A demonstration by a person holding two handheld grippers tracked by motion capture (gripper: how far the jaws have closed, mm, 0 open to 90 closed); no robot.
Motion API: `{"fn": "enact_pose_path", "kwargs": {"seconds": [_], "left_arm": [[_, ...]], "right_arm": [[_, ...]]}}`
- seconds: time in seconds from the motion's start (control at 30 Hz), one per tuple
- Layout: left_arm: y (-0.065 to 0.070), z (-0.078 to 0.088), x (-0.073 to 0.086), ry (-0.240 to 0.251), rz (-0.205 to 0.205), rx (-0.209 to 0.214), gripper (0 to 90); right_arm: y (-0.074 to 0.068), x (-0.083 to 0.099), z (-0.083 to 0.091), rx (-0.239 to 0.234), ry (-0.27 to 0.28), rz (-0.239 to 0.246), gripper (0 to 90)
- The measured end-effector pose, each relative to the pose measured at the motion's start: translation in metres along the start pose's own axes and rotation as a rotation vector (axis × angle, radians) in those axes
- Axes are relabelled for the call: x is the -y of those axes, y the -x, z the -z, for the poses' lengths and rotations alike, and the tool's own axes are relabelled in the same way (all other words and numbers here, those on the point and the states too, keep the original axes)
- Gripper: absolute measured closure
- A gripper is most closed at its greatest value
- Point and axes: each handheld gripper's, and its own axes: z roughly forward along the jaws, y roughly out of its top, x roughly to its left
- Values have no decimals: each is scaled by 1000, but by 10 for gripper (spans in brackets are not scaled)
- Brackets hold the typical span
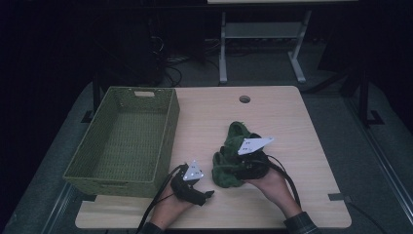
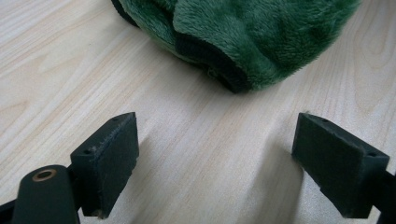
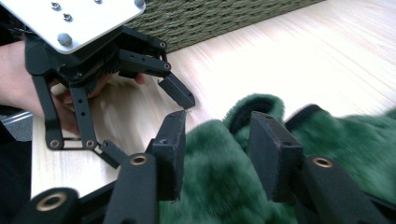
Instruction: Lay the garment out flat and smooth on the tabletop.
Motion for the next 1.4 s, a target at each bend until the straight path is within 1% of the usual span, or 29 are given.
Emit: {"fn": "enact_pose_path", "kwargs": {"seconds": [0.1, 0.23, 0.37, 0.4, 0.43, 0.47, 0.53, 0.57, 0.6, 0.87, 1.1, 1.23, 1.4], "left_arm": [[0, 0, 0, -1, 0, 0, 140], [0, 0, 0, -2, -3, 0, 140], [0, 0, 0, 2, 1, -1, 141], [0, 0, 0, 1, 1, -1, 141], [0, 0, 0, 1, 2, -1, 141], [0, 0, 0, 1, 1, -1, 141], [0, 0, 0, 1, 1, -1, 141], [0, 0, 0, 1, 1, -1, 141], [0, 0, 0, 1, 1, -1, 141], [0, 0, 0, -2, -4, 0, 142], [0, 0, 0, -1, 2, 1, 141], [0, 0, 0, -2, 2, 2, 142], [0, 0, 0, -2, 2, 1, 142]], "right_arm": [[0, -3, -10, -1, -8, 9, 600], [2, -4, -20, -2, -17, 7, 622], [4, -2, -29, 6, -49, 4, 656], [5, -1, -32, 7, -56, 3, 687], [6, 1, -35, 18, -58, 13, 754], [6, 1, -35, 18, -58, 13, 754], [6, 2, -36, 7, -64, 5, 825], [7, 3, -36, 8, -70, 14, 866], [7, 3, -35, 4, -66, 9, 876], [9, 2, -17, 11, -5, 7, 887], [10, 5, 0, 11, 21, -1, 888], [11, 9, 13, 24, 34, -3, 893], [15, 18, 31, 47, 53, -28, 894]]}}
